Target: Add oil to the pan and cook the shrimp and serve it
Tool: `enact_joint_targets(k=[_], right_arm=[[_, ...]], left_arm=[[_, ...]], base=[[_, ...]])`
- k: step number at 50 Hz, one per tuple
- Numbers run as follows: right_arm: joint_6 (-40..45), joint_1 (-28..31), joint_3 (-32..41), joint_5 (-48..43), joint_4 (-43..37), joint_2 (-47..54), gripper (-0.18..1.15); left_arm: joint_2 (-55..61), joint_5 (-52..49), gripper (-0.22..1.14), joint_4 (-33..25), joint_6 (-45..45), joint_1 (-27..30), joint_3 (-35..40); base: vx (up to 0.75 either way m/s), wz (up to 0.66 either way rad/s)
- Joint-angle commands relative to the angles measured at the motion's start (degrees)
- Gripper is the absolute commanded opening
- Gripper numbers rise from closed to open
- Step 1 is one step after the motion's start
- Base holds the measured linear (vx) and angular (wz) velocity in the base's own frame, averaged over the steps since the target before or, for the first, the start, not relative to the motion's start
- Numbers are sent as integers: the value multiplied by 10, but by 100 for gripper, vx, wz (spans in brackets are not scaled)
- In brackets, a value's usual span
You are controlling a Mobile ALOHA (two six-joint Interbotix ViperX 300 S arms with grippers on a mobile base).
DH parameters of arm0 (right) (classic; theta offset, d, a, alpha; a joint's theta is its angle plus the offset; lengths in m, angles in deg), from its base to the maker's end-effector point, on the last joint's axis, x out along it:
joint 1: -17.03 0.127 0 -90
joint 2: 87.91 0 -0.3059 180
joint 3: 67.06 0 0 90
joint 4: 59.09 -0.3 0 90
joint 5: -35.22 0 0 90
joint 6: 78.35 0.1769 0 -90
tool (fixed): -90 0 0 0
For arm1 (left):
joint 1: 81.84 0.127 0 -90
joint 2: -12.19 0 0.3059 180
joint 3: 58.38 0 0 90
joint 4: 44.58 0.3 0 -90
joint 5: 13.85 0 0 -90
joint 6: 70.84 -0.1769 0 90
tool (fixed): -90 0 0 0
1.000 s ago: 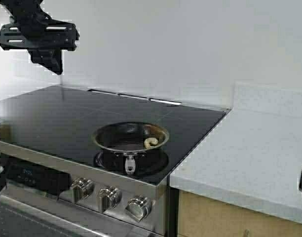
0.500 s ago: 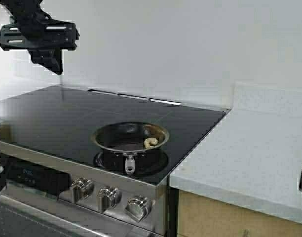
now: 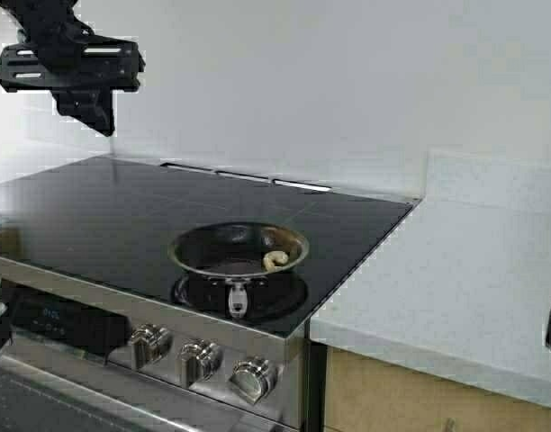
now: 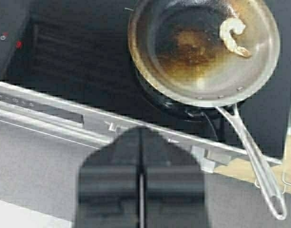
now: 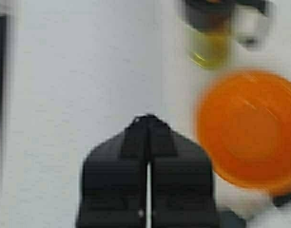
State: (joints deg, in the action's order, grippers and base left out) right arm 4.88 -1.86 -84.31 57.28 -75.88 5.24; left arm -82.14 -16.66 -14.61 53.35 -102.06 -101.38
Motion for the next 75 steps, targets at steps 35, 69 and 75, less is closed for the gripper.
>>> enact_joint_targets(k=[35, 69, 75], right_arm=[[1, 388, -264, -247, 42, -160, 5], [9, 429, -264, -283, 41, -103, 5], [9, 429, -266, -283, 41, -112, 5]], left_arm=[[-7, 11, 4, -1, 0, -1, 11], [112, 219, 77, -50, 14, -1, -24], [188, 280, 110, -67, 27, -1, -27]], base=[[0, 0], [0, 0], [0, 0]])
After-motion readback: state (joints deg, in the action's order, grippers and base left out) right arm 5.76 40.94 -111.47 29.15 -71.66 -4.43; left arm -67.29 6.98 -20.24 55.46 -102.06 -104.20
